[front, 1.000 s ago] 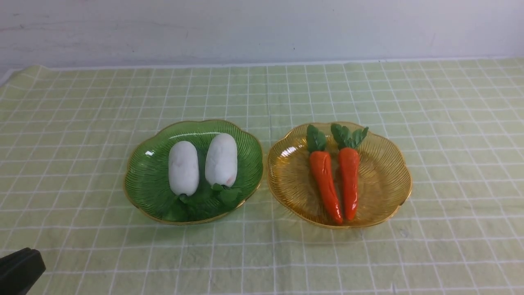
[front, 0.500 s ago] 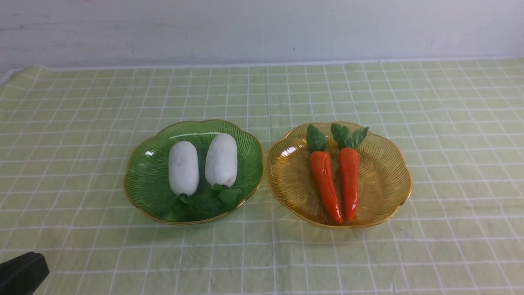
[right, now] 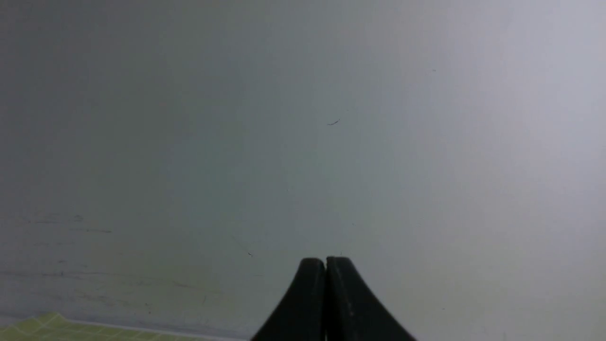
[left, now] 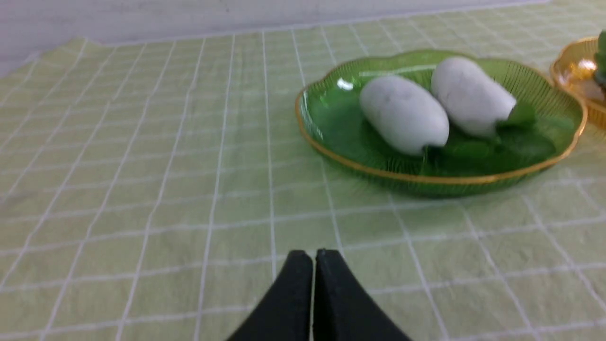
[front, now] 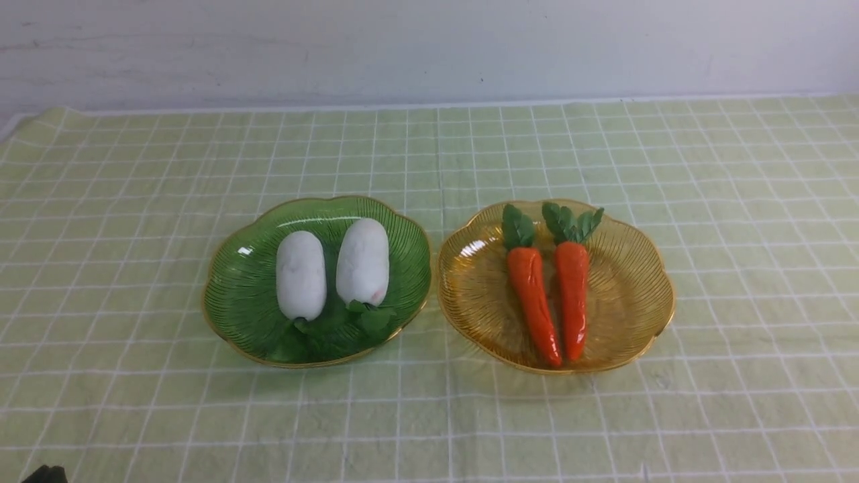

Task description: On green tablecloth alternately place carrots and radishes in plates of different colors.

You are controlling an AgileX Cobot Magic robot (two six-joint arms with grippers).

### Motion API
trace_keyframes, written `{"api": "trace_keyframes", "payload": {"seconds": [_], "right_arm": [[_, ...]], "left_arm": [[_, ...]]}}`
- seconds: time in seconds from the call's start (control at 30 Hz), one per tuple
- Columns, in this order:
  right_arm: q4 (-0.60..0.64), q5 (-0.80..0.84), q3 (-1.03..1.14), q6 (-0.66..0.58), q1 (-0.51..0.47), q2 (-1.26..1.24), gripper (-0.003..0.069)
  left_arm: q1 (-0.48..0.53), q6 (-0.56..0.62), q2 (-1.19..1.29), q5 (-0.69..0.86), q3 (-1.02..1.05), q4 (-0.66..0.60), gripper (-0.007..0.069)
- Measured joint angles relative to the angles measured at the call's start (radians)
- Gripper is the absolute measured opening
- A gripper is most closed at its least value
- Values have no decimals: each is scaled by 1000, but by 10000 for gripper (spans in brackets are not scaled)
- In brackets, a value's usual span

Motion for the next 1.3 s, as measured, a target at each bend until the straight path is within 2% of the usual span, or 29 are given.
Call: {"api": "trace_keyframes", "payload": {"seconds": [0.93,1.1,1.2,1.23,1.27,1.3], "right_arm": [[0,5,0,0,0,0,-15],[-64,20,5,16,0,0,-15],[-204,44,38,142,0,0,-15],[-214,47,41,167,0,0,-15],[-305,55,70,284,0,0,-15],[-305,57,70,296,0,0,-15]], "left_arm": [[5,1,0,37,2,3,-8],[5,1,0,37,2,3,-8],[5,1,0,37,2,3,-8],[5,1,0,37,2,3,-8],[5,1,0,37,2,3,-8],[5,1,0,37,2,3,-8]]}}
